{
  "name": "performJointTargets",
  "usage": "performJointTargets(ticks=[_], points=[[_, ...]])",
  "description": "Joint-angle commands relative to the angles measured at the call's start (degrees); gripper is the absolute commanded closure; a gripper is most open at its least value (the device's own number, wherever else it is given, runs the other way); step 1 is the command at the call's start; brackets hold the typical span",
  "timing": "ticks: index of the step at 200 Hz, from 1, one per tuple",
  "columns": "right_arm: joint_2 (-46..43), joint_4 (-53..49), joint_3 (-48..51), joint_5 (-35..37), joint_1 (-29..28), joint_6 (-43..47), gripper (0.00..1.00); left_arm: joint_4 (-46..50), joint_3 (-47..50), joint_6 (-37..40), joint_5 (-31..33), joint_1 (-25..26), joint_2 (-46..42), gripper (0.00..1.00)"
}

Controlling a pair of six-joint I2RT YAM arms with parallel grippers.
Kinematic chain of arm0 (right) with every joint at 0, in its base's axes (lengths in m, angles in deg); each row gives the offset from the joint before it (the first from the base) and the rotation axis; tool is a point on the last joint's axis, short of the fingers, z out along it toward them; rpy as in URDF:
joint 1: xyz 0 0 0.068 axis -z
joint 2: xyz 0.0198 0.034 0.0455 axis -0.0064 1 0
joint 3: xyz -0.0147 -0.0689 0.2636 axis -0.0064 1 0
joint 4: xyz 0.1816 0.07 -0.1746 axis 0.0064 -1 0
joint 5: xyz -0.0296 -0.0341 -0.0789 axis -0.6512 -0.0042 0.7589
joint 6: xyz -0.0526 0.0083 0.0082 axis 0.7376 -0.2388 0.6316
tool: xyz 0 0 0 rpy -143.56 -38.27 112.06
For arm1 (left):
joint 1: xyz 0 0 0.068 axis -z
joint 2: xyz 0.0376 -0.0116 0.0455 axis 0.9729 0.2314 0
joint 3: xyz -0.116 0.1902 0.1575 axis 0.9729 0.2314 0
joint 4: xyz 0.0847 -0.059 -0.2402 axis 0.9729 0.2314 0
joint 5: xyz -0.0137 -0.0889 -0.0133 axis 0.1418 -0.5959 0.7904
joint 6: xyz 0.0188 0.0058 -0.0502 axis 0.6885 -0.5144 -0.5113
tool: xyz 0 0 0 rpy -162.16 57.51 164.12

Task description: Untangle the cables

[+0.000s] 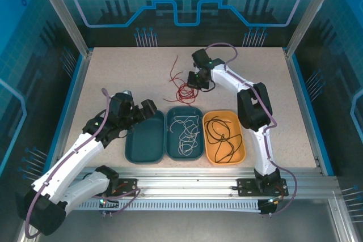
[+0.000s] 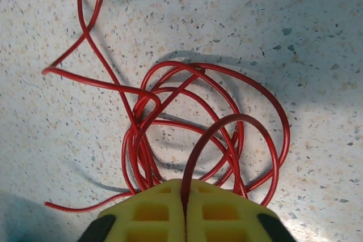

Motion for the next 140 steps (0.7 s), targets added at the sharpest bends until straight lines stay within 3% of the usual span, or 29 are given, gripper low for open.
performJointTargets(ticks=[1, 140], points=[[-2.8, 0.8, -1.4, -1.2, 0.4, 1.8, 0.99, 0.6, 0.7, 1.6, -0.2, -0.6, -0.8, 0.01], [-22.9, -1.5, -6.4, 6.5, -3.0, 18.4, 1.00, -2.3, 0.5, 2.4, -1.8, -0.6, 0.7, 0.01]])
